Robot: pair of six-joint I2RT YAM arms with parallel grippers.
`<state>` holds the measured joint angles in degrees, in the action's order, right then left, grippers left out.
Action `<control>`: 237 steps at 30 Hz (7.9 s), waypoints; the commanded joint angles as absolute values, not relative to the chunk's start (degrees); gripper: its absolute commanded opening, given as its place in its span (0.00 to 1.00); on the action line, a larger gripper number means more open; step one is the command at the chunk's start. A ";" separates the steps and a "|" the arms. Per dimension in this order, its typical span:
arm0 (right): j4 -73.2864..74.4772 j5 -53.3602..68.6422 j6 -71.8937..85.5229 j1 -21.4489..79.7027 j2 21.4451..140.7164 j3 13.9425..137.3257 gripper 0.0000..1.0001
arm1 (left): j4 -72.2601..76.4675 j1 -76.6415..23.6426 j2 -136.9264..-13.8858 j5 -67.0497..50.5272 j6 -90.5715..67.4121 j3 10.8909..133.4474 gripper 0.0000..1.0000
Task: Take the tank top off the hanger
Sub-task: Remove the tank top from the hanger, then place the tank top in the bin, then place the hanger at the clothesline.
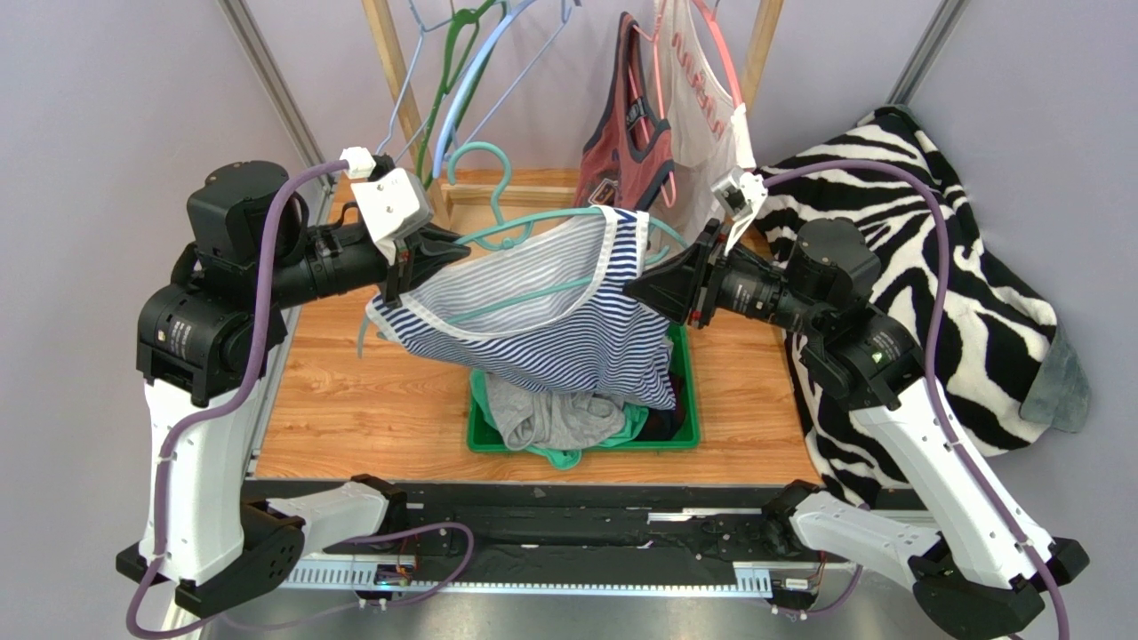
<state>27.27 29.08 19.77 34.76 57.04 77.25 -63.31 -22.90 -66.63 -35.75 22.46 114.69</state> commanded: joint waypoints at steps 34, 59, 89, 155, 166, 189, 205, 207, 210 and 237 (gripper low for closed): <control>39.54 -12.49 21.36 32.34 52.04 82.28 0.00 | -63.11 -22.94 -66.00 -34.01 26.63 120.05 0.00; 44.57 25.93 2.12 32.34 52.20 102.73 0.73 | -66.00 -32.43 -76.90 -33.57 36.38 126.65 0.00; 58.18 38.15 -4.31 37.70 70.05 106.26 0.53 | -76.73 -37.79 -76.99 -36.21 47.29 130.52 0.00; 60.63 16.08 5.19 38.85 47.39 99.67 0.00 | -47.55 -34.10 -75.41 2.19 15.73 126.92 0.00; 61.89 3.27 5.09 38.85 45.61 110.74 0.00 | -50.44 -34.10 -77.25 -13.43 12.31 133.22 0.00; 57.04 -5.45 10.99 38.93 67.05 117.06 0.00 | -44.83 -36.04 -81.91 -20.66 18.02 139.57 0.00; 59.15 -12.83 10.11 38.94 70.57 118.65 0.00 | -42.97 -38.76 -84.64 -16.87 18.37 139.14 0.00; 59.59 -13.09 10.02 39.11 71.01 119.27 0.00 | -44.47 -39.28 -82.72 -18.53 18.28 134.40 0.00; 59.24 -14.23 10.11 39.11 71.89 119.79 0.00 | -46.93 -39.55 -79.47 -20.82 17.93 125.36 0.00; 58.53 -31.81 7.29 42.27 93.86 140.43 0.00 | -45.44 -51.42 -79.71 -5.54 31.64 66.45 0.95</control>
